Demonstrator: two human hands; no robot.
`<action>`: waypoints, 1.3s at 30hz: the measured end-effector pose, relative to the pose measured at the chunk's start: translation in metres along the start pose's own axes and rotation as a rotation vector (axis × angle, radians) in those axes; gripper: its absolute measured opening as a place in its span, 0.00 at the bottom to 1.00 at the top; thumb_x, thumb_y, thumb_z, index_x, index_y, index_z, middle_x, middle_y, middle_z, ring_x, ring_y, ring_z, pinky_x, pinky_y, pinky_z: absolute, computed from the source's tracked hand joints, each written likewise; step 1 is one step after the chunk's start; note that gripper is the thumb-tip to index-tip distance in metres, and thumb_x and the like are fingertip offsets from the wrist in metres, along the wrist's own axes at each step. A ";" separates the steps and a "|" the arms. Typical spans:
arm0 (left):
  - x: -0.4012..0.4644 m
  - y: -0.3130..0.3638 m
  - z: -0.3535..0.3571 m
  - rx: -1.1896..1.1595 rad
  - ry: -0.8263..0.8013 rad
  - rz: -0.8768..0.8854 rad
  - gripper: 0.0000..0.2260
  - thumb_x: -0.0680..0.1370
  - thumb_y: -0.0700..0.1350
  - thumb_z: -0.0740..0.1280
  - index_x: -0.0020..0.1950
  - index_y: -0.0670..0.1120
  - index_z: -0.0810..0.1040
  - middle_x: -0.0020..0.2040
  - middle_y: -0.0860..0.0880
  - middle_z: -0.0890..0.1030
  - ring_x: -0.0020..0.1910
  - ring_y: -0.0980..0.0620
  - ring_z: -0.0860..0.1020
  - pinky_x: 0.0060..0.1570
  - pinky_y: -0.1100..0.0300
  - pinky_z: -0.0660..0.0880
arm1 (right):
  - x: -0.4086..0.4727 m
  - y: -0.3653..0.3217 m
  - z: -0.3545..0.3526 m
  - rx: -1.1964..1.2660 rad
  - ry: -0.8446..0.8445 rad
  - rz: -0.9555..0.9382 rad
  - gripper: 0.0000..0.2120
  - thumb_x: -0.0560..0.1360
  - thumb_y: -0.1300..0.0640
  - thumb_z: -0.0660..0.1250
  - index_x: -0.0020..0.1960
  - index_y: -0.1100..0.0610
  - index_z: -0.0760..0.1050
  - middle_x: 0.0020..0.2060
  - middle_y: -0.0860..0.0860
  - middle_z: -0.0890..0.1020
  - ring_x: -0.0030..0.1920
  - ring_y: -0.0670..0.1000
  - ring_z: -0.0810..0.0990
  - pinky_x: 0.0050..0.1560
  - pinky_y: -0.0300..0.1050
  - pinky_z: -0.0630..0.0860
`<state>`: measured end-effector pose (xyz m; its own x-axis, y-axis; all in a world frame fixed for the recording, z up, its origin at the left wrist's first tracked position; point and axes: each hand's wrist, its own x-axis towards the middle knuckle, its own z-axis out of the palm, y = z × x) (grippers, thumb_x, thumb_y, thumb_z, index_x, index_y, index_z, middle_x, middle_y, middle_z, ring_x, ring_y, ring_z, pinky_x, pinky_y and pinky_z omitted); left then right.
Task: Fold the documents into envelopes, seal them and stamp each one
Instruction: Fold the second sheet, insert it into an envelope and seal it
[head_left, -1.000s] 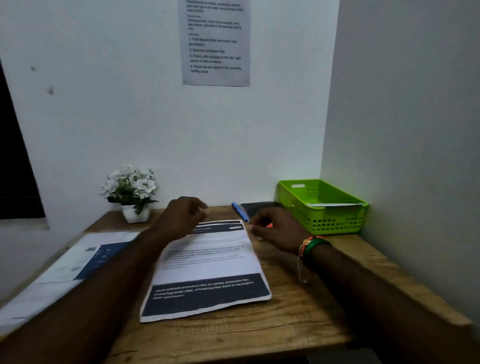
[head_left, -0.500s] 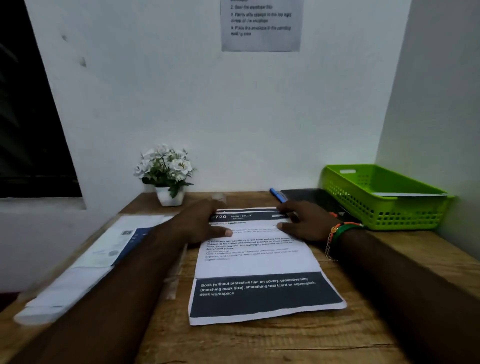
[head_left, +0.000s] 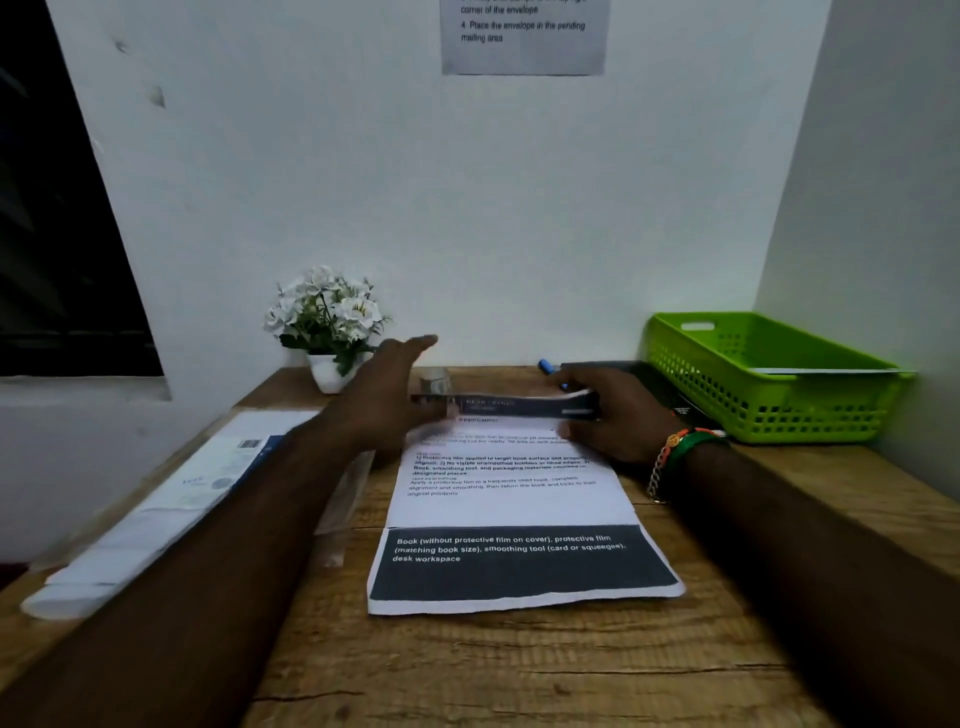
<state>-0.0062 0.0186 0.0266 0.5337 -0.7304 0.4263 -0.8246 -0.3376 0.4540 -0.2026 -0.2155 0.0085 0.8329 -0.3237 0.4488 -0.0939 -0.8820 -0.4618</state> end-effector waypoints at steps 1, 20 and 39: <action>-0.001 0.004 -0.005 -0.097 0.061 -0.003 0.36 0.72 0.58 0.77 0.77 0.55 0.68 0.66 0.48 0.75 0.62 0.48 0.77 0.60 0.48 0.77 | -0.002 -0.003 -0.004 0.034 0.003 -0.005 0.26 0.67 0.63 0.78 0.63 0.50 0.78 0.56 0.50 0.81 0.57 0.48 0.79 0.58 0.38 0.72; -0.009 0.017 0.023 0.131 -0.240 0.087 0.16 0.73 0.57 0.77 0.58 0.53 0.85 0.53 0.55 0.82 0.50 0.56 0.79 0.46 0.62 0.73 | -0.022 -0.054 -0.001 -0.150 -0.292 -0.128 0.19 0.77 0.53 0.69 0.67 0.51 0.78 0.64 0.43 0.79 0.65 0.42 0.76 0.64 0.30 0.66; -0.004 0.021 0.020 0.183 -0.315 0.025 0.19 0.73 0.57 0.76 0.62 0.52 0.85 0.53 0.53 0.85 0.46 0.61 0.79 0.38 0.72 0.69 | -0.021 -0.043 -0.024 -0.419 -0.055 0.037 0.07 0.74 0.50 0.67 0.45 0.49 0.83 0.43 0.48 0.85 0.47 0.53 0.83 0.47 0.47 0.78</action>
<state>-0.0292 0.0025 0.0192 0.4527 -0.8770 0.1609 -0.8717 -0.3973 0.2868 -0.2293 -0.1785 0.0374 0.8515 -0.3488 0.3915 -0.3283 -0.9369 -0.1205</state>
